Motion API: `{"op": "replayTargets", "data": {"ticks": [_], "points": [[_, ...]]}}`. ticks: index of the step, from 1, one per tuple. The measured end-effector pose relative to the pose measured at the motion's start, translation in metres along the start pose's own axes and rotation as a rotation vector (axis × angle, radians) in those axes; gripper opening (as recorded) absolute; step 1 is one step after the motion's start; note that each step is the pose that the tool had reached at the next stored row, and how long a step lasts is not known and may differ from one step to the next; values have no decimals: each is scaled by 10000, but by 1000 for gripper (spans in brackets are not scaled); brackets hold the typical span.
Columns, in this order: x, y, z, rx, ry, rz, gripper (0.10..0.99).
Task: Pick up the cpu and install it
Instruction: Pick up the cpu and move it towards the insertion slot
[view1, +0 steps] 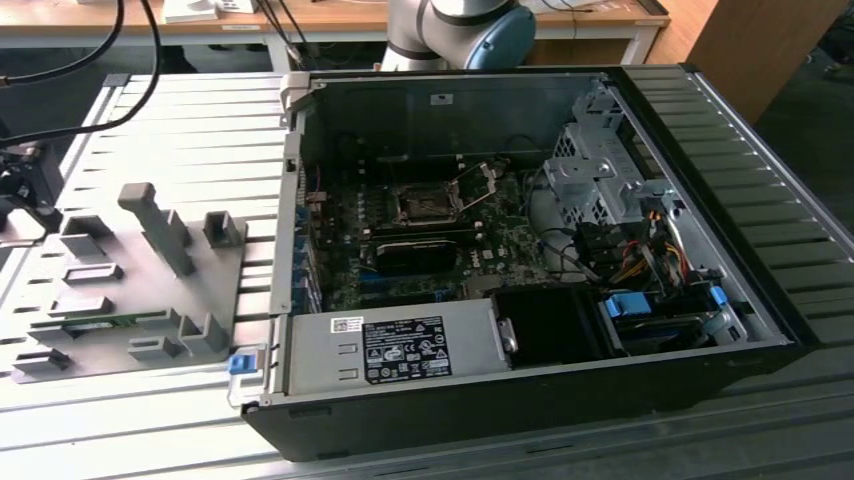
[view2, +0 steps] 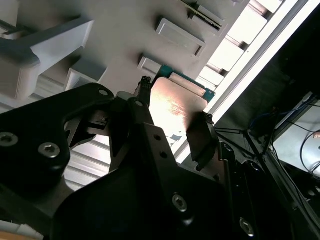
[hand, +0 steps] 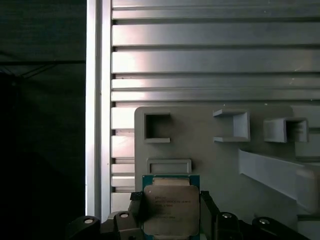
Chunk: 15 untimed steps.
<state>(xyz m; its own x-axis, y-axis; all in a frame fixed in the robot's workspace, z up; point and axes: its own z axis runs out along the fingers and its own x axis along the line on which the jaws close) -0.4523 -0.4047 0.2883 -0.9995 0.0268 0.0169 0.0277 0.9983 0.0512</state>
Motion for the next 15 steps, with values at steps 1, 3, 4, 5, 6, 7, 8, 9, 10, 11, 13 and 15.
{"op": "replayTargets", "data": {"ticks": [1, 3, 4, 5, 6, 7, 8, 9, 10, 11, 13, 15], "points": [[1, 3, -17, 0, 0, 1, 541], [1, 8, -49, 0, 0, 0, 541], [1, 10, -63, 0, 0, 0, 541], [2, 13, -79, 0, 0, 0, 541], [2, 16, -94, 0, -1, 1, 541], [2, 19, -109, 0, 0, 1, 541], [3, 22, -124, 0, 0, 1, 541], [3, 25, -138, 0, 0, 1, 541], [3, 28, -153, 0, 0, 1, 541], [4, 32, -167, 0, 0, 1, 541], [4, 39, -197, 0, 0, 1, 541], [5, 45, -225, 0, 0, 1, 541]]}}
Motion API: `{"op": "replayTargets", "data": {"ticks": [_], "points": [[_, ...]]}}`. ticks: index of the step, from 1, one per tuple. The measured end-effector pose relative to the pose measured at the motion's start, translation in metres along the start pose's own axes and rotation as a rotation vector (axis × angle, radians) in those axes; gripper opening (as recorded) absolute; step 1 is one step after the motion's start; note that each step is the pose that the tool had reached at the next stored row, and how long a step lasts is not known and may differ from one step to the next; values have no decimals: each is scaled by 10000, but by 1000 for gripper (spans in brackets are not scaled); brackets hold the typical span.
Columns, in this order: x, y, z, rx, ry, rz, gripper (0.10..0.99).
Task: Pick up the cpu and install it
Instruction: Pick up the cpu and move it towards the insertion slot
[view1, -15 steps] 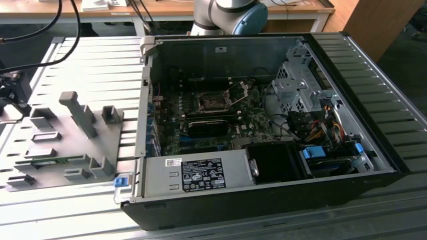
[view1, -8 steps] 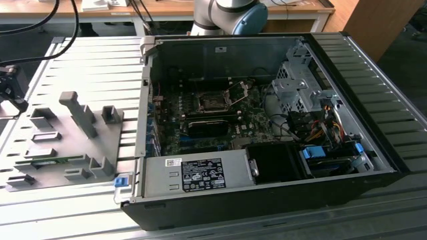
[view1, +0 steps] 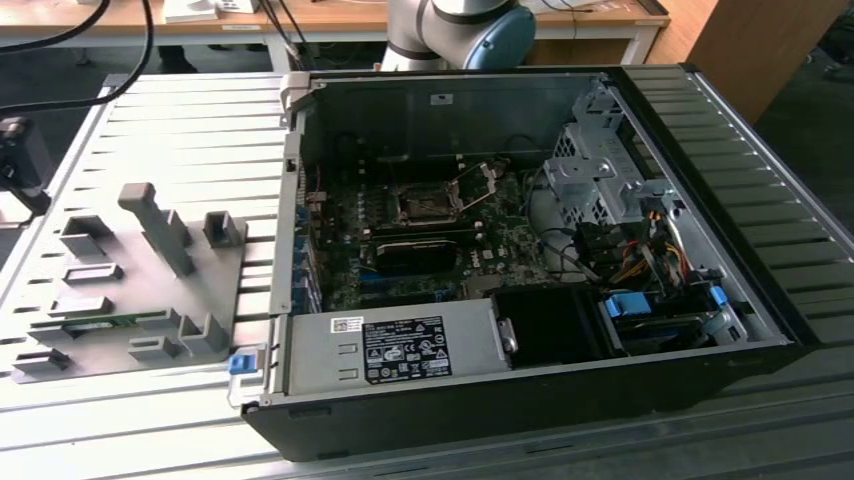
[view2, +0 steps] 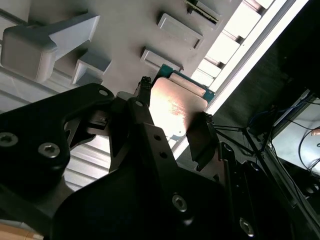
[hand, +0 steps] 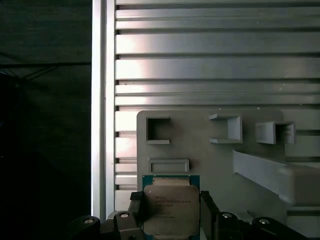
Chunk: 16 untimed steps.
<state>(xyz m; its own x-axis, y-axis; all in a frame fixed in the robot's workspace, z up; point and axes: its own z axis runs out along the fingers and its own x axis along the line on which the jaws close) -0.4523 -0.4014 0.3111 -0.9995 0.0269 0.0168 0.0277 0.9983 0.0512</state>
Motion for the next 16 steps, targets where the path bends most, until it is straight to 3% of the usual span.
{"op": "replayTargets", "data": {"ticks": [16], "points": [[5, 62, -247, 0, -7, -1, 541]]}}
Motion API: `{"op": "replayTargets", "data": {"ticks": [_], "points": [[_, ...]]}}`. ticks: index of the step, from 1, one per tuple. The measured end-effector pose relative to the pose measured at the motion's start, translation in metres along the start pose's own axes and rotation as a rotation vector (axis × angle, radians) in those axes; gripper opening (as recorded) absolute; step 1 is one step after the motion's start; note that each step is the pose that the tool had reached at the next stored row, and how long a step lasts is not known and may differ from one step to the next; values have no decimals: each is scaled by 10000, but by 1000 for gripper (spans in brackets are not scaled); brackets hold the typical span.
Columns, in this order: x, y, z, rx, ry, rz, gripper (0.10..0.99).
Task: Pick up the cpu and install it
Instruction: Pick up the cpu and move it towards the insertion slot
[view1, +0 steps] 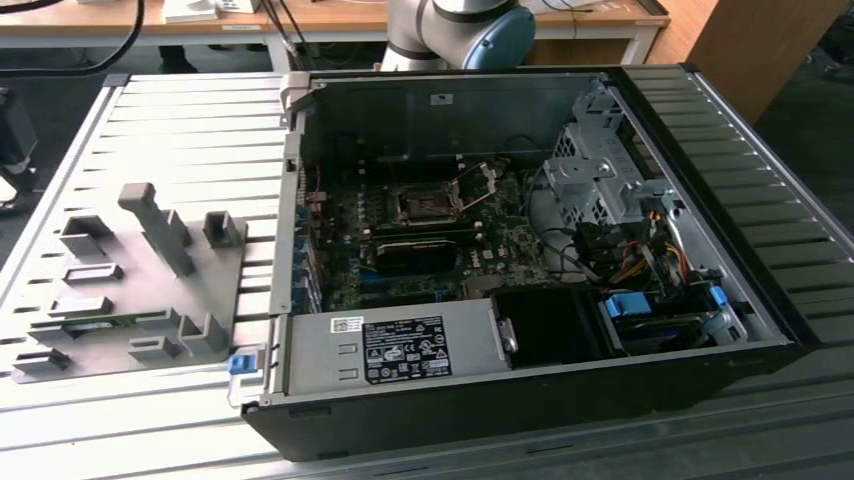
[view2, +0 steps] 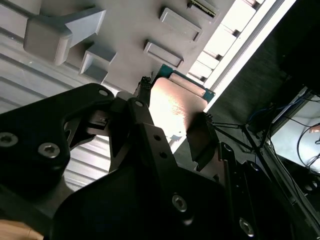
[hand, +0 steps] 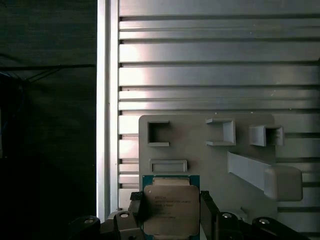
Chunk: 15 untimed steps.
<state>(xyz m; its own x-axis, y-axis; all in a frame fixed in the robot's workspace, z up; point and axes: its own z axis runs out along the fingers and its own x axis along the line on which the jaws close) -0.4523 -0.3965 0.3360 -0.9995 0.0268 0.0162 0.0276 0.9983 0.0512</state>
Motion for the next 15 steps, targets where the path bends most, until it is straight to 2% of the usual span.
{"op": "replayTargets", "data": {"ticks": [15], "points": [[7, 74, -313, 0, -12, 0, 541]]}}
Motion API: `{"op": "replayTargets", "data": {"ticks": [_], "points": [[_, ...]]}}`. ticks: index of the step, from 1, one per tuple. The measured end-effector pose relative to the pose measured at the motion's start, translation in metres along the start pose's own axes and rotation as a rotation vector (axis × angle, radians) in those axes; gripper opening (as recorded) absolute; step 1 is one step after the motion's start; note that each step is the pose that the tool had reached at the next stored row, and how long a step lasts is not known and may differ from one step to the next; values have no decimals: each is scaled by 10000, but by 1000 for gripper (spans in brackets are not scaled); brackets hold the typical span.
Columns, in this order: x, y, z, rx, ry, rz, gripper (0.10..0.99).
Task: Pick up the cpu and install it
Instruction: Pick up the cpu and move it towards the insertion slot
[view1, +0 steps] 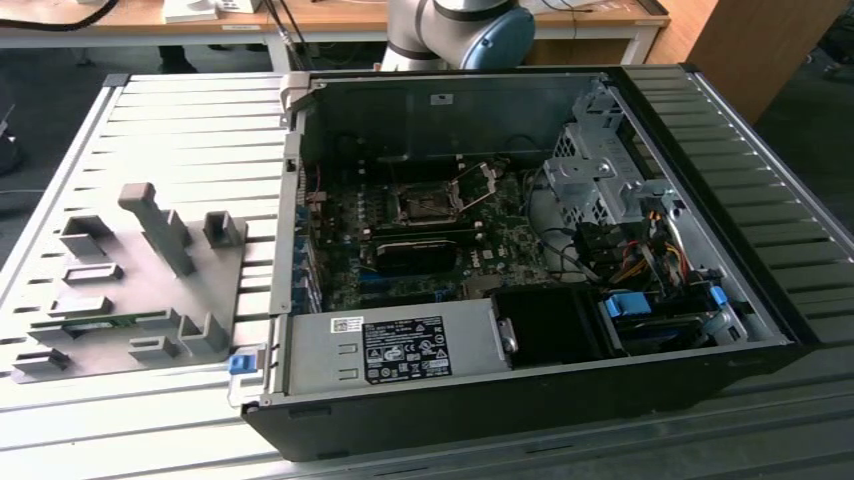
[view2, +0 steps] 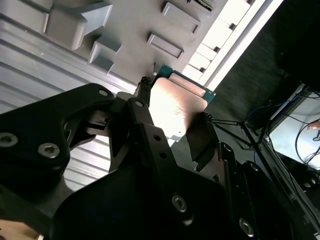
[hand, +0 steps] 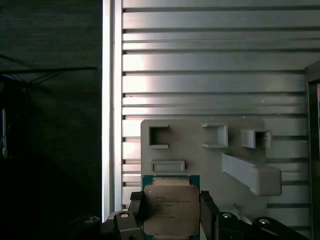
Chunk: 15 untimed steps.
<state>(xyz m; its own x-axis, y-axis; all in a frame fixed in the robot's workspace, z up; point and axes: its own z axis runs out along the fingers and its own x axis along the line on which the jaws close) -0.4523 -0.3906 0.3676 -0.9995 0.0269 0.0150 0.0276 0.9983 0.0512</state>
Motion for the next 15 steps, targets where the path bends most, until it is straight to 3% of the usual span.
{"op": "replayTargets", "data": {"ticks": [15], "points": [[8, 99, -393, 0, -14, 0, 541]]}}
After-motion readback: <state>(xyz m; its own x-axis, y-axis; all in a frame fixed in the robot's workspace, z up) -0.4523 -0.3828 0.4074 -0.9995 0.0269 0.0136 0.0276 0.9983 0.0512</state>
